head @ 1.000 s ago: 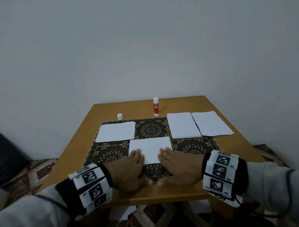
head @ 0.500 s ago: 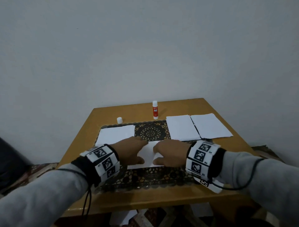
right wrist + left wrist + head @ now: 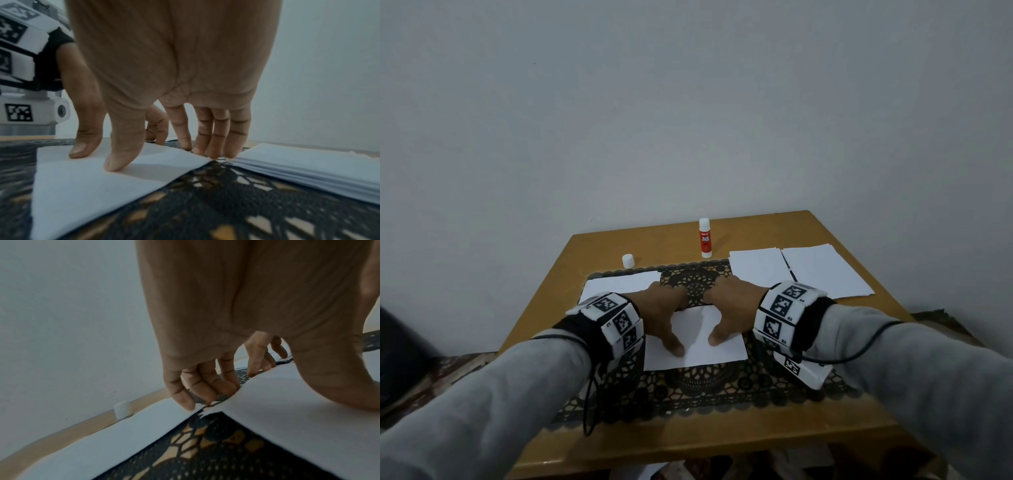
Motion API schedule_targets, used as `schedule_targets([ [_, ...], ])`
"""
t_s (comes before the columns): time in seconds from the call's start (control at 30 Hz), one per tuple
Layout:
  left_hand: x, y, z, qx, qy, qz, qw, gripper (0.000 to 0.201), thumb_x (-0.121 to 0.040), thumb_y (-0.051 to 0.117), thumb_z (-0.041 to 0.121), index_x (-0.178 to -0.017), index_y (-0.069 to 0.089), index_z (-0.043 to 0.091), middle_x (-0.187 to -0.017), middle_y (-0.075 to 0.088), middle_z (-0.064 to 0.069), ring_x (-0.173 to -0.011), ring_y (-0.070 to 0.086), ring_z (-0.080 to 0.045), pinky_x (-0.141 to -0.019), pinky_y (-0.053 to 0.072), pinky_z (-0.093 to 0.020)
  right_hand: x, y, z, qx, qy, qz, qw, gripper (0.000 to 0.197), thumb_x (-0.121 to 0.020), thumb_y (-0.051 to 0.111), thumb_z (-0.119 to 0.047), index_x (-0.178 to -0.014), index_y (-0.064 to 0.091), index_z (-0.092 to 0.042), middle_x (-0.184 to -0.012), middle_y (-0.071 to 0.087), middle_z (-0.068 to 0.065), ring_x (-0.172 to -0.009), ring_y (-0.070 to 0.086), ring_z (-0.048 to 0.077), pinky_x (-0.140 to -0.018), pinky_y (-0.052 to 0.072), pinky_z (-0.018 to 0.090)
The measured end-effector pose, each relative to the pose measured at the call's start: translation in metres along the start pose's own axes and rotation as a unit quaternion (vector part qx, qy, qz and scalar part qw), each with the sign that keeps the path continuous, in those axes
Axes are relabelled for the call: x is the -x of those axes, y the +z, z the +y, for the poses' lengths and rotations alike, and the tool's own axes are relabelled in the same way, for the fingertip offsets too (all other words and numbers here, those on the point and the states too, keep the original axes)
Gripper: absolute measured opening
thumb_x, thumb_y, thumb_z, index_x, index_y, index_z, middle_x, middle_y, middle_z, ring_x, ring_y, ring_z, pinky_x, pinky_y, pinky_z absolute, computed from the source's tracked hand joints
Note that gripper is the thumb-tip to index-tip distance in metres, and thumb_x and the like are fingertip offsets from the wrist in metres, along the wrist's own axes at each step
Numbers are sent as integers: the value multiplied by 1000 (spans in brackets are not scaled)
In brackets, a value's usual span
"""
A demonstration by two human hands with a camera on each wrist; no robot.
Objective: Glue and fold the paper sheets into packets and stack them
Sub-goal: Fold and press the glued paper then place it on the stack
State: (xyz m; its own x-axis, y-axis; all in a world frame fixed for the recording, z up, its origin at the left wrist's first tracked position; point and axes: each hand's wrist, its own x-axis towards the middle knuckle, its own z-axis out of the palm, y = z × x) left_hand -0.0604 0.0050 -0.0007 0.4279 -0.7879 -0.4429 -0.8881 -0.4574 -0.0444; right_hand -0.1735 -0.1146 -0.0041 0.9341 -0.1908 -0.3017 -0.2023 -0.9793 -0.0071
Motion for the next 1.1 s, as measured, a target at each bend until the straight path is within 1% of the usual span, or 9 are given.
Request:
schedule_targets([
  [0.07,-1,2,-2,9,1,1,1000,73,-62,81,55,-117,43,24,-118,48,-1,-102,38,-16,-79,39,-31,0,0,2,-12,-2,2,1000,56,-75,74,-51,-109,56,-11,-114,50,11,-108,47,26,-84,44,35],
  [0.17,-2,5,-5,23,-2,8,1000,69,-60,80,59,-110,44,29,-116,46,1,-106,39,-17,-86,43,-35,2,2,2,-41,0,8,999,61,-76,75,-47,-119,54,-11,-120,49,9,-112,47,25,-90,45,36],
  [0.23,-1,7,-5,33,1,13,999,67,-60,80,58,-107,42,31,-114,45,2,-104,38,-16,-87,43,-36,3,3,2,-48,-1,13,999,59,-75,76,-45,-119,55,-11,-121,49,9,-112,46,25,-91,46,37],
  [0.43,2,7,-4,33,8,26,999,87,-61,81,55,-131,37,27,-125,43,-1,-115,37,-20,-98,41,-43,3,6,0,-61,-7,26,998,66,-75,77,-43,-127,46,-17,-125,46,9,-115,45,26,-91,45,38],
  [0.7,3,6,0,58,28,20,998,67,-66,82,45,-116,45,22,-120,52,-2,-105,47,-19,-86,44,-32,1,3,0,-51,-7,14,999,63,-74,76,-47,-120,51,-12,-117,59,7,-105,55,25,-89,50,39],
  [0.77,4,7,0,72,33,22,997,64,-68,81,43,-117,48,21,-119,54,-2,-104,50,-18,-85,45,-31,2,4,0,-67,-7,18,998,57,-75,77,-44,-116,54,-12,-114,60,5,-103,56,24,-84,50,35],
  [0.87,7,9,-2,94,44,47,994,52,-70,80,39,-110,51,20,-112,54,0,-98,48,-16,-77,41,-27,4,5,1,-109,-14,39,993,38,-76,77,-36,-99,56,-14,-102,58,3,-92,54,19,-72,43,29],
  [0.97,13,13,-9,180,43,133,974,43,-73,79,28,-101,46,24,-102,51,5,-94,49,-14,-70,38,-24,7,3,7,-190,-11,77,979,28,-79,74,-25,-95,52,-16,-99,52,-1,-91,49,16,-69,38,26],
  [1.1,24,15,-25,365,12,228,903,46,-74,78,15,-109,48,22,-103,55,0,-90,56,-16,-71,48,-25,10,-5,18,-350,15,126,928,29,-78,76,-18,-97,54,-18,-104,54,-2,-95,54,15,-73,44,23],
])
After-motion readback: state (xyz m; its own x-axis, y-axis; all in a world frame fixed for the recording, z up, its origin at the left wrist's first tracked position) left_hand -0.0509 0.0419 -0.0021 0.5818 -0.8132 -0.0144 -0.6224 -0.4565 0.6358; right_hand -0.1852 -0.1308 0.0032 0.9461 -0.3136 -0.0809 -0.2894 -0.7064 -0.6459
